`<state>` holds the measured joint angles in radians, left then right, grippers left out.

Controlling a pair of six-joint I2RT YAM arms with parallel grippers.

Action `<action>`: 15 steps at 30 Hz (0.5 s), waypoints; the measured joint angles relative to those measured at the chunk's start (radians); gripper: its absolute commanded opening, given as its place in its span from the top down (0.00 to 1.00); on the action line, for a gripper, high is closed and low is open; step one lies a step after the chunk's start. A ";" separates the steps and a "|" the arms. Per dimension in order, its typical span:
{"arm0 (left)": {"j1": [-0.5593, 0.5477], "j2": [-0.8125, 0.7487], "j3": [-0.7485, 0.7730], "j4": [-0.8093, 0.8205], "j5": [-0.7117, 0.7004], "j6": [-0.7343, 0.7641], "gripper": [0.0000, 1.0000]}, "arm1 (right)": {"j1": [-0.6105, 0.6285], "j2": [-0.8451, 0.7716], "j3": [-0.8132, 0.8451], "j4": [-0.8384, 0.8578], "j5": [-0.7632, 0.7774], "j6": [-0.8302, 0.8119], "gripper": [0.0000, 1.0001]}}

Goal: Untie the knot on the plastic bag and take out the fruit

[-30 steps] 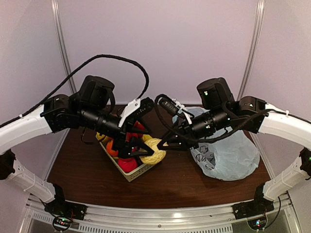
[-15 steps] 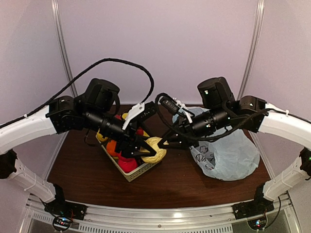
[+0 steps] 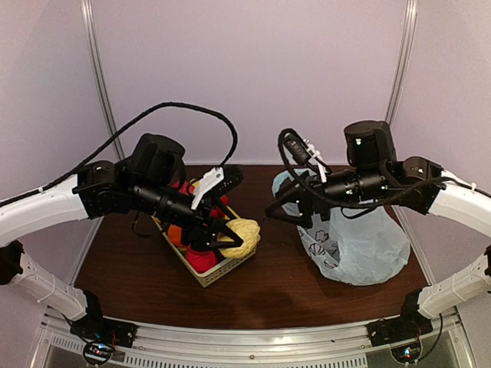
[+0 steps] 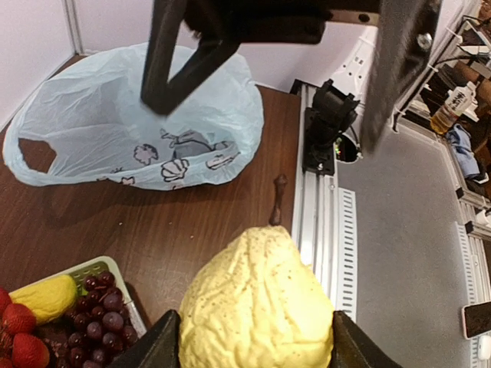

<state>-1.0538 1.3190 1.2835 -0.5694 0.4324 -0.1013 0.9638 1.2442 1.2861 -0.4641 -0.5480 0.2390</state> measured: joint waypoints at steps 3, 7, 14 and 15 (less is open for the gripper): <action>0.034 -0.052 -0.052 0.039 -0.047 -0.029 0.55 | -0.059 -0.079 -0.074 0.051 0.048 0.032 0.13; 0.093 -0.158 -0.141 0.164 -0.128 -0.079 0.55 | -0.089 -0.151 -0.137 0.107 0.114 0.063 0.13; 0.151 -0.354 -0.362 0.460 -0.293 -0.156 0.55 | -0.089 -0.190 -0.204 0.196 0.175 0.106 0.13; 0.158 -0.370 -0.391 0.496 -0.312 -0.164 0.54 | -0.089 -0.190 -0.210 0.206 0.180 0.109 0.13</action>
<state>-0.8955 0.9489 0.8925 -0.0734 0.1204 -0.2653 0.8745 1.0538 1.0760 -0.2584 -0.3676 0.3481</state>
